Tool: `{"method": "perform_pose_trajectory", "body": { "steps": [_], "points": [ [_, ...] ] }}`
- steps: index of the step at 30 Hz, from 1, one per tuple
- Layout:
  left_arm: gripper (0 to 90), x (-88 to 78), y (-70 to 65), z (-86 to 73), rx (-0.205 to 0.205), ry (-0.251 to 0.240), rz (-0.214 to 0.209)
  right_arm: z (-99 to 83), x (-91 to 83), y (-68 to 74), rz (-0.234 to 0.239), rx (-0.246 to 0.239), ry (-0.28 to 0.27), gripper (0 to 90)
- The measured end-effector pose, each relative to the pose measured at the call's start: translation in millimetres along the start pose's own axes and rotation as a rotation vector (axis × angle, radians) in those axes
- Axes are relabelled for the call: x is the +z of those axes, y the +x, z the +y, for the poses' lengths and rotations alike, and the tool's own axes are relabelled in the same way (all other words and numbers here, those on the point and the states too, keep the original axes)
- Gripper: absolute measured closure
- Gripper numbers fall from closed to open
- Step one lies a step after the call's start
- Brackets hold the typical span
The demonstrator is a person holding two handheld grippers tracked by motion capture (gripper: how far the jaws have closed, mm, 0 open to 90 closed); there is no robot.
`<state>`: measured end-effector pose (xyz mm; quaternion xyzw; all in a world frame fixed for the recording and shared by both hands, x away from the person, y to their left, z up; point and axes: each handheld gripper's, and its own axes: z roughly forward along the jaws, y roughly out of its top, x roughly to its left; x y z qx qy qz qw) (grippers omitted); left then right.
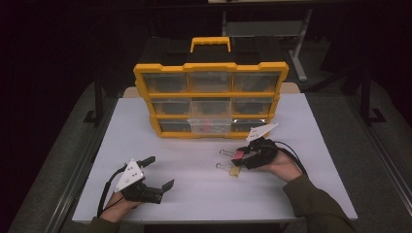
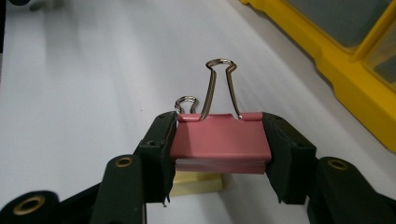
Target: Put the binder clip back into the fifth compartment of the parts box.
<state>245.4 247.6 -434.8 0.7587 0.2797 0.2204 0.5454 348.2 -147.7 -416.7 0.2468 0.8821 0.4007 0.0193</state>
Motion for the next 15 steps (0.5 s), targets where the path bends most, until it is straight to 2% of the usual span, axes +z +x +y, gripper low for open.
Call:
{"method": "perform_pose_trajectory", "body": {
  "steps": [5, 9, 10, 13, 15],
  "points": [
    [0.0, -1.1, 2.0, 0.0, -0.012, -0.003, 0.005, 1.6, -12.3, -1.6, -0.007, 0.002, -0.018, 47.2],
    [0.0, -1.8, 3.6, -0.2, -0.014, 0.005, 0.007, 2.7, -21.1, -3.0, -0.012, 0.004, -0.026, 47.3],
    [0.0, -2.0, 4.7, 0.0, -0.004, 0.008, 0.007, 2.9, -23.0, -3.5, -0.015, 0.001, -0.026, 47.2],
    [0.0, -2.8, 4.9, -0.1, -0.017, 0.008, 0.008, 2.9, -28.6, -4.9, -0.021, 0.006, -0.037, 47.3],
    [0.0, -3.5, 6.6, 0.1, -0.006, 0.004, 0.013, 3.1, -32.1, -5.9, -0.025, 0.007, -0.037, 47.3]
  ]
}}
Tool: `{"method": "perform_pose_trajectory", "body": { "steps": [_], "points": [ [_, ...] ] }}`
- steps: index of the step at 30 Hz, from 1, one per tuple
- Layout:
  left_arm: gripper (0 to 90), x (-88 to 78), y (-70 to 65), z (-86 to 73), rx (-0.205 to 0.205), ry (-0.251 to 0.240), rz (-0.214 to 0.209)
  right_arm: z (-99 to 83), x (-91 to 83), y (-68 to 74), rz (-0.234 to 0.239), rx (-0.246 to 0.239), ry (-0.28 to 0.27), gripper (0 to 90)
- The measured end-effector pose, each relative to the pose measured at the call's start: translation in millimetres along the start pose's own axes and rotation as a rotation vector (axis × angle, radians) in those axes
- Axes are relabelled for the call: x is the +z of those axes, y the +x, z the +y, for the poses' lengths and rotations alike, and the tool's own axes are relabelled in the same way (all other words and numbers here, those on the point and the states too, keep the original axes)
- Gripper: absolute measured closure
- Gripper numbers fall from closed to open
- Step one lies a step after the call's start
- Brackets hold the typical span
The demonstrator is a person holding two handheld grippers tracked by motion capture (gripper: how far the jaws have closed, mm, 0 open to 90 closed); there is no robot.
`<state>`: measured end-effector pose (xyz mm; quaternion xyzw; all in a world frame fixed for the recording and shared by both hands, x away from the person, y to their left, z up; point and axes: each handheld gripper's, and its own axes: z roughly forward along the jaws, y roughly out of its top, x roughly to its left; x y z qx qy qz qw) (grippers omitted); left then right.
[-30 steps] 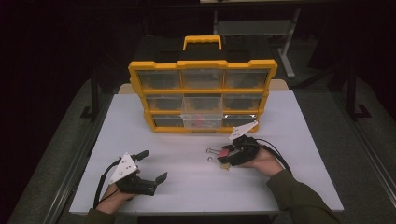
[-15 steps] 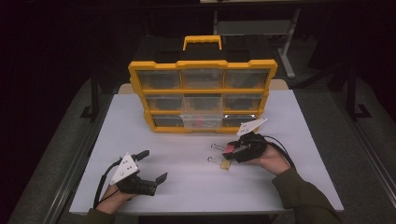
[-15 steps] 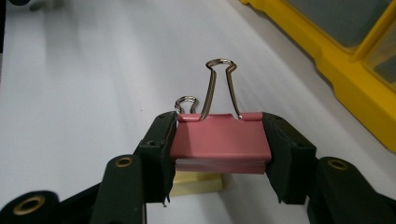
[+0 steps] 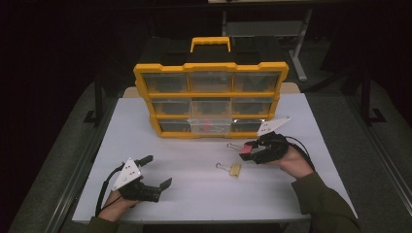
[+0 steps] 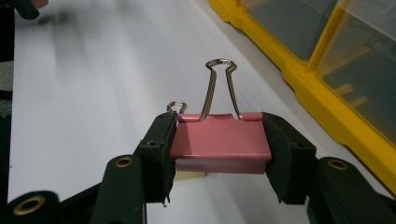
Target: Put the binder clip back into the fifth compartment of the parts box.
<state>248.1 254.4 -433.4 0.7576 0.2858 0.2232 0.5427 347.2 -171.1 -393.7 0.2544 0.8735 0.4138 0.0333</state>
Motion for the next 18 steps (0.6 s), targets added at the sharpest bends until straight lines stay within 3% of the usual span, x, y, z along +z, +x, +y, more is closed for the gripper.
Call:
{"method": "perform_pose_trajectory", "body": {
  "steps": [18],
  "points": [
    [0.0, -1.3, 1.1, 0.3, -0.013, -0.006, 0.005, 8.6, -28.3, -4.0, -0.021, 0.001, -0.034, 47.3]
  ]
}}
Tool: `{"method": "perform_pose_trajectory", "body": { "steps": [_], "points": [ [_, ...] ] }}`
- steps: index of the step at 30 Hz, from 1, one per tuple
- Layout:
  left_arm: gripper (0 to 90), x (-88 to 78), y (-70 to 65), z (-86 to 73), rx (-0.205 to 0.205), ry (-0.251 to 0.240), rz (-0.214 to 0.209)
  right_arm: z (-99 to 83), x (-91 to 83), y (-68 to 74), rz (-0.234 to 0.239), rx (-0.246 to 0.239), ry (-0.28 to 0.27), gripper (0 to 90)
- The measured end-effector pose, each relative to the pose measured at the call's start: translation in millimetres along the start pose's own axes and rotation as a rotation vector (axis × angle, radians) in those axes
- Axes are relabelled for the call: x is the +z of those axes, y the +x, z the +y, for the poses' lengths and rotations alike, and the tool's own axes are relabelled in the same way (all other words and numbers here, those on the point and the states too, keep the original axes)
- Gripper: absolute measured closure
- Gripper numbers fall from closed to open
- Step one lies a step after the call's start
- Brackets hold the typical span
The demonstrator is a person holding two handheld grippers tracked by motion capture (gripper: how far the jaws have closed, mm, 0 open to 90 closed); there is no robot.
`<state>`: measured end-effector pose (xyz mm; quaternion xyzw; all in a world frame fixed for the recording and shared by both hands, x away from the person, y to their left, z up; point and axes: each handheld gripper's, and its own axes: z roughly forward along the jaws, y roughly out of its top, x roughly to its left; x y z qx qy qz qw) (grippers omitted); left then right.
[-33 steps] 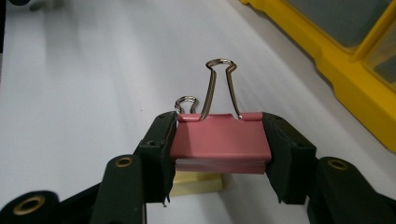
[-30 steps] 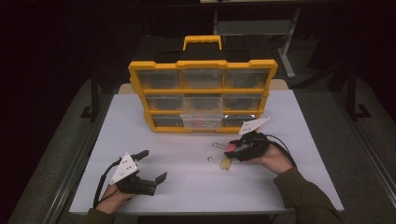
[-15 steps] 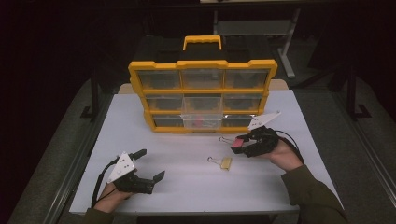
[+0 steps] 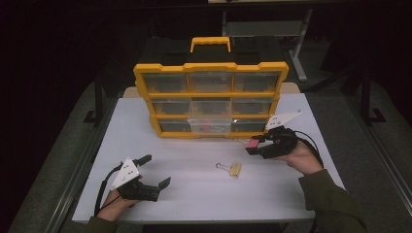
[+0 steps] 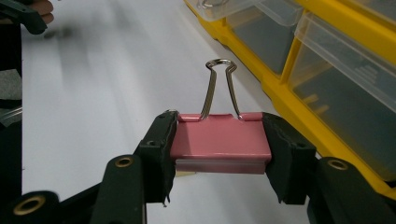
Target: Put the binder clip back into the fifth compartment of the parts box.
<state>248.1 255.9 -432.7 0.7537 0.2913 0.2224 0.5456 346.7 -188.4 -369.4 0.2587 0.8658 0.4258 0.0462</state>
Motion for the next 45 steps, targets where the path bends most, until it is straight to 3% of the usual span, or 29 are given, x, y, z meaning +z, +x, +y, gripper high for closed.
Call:
{"method": "perform_pose_trajectory", "body": {
  "steps": [13, 45],
  "points": [
    [0.0, 0.6, -1.0, 0.3, -0.008, 0.001, -0.008, 9.4, -18.5, -2.0, -0.015, -0.007, -0.027, 47.3],
    [0.0, 0.3, -1.0, 0.9, 0.000, -0.003, -0.006, 51.6, -54.3, -8.4, -0.027, -0.034, -0.081, 47.3]
  ]
}}
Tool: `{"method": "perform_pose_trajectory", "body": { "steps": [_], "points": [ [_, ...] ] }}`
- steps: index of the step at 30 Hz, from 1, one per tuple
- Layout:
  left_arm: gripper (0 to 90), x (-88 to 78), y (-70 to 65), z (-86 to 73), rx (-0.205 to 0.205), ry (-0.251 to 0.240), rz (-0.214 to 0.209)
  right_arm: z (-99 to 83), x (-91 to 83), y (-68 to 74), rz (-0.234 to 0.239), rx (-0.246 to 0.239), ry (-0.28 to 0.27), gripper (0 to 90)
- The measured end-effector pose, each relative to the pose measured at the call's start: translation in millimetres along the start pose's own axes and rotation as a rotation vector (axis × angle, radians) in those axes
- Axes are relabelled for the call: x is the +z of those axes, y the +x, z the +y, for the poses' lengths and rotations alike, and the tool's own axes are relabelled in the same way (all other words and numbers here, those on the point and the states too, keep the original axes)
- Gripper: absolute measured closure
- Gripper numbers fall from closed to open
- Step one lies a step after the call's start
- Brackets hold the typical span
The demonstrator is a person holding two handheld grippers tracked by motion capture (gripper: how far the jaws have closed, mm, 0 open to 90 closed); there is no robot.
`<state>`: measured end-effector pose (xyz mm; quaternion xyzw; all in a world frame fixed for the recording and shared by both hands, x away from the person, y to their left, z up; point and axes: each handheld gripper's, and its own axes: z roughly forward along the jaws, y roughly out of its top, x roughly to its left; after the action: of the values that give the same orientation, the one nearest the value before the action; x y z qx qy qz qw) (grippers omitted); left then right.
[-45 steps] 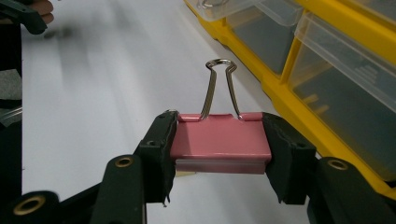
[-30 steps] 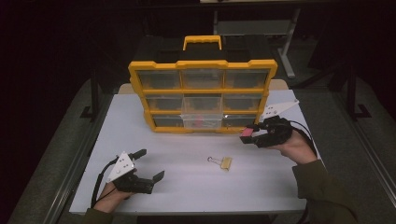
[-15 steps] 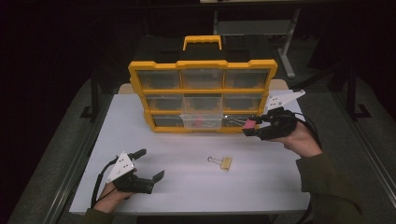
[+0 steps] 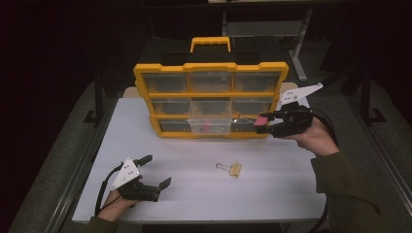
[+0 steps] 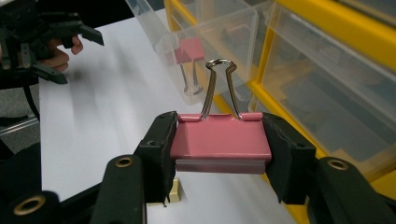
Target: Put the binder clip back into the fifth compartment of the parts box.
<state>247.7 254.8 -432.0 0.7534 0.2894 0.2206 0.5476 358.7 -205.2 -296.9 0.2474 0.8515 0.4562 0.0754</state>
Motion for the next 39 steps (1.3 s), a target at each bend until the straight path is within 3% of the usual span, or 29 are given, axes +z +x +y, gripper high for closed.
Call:
{"method": "perform_pose_trajectory", "body": {
  "steps": [9, 18, 39],
  "points": [
    [0.0, 0.3, 0.4, 0.1, 0.013, 0.000, -0.001, 16.1, -2.7, 2.0, 0.007, -0.012, -0.014, 47.3],
    [0.0, 0.2, -1.3, 0.0, 0.000, 0.003, -0.004, 32.2, -0.3, 4.4, 0.014, -0.029, -0.028, 47.4],
    [0.0, 0.2, -1.6, 0.3, 0.007, 0.003, -0.009, 67.6, 20.0, 9.4, 0.049, -0.081, -0.022, 47.4]
  ]
}}
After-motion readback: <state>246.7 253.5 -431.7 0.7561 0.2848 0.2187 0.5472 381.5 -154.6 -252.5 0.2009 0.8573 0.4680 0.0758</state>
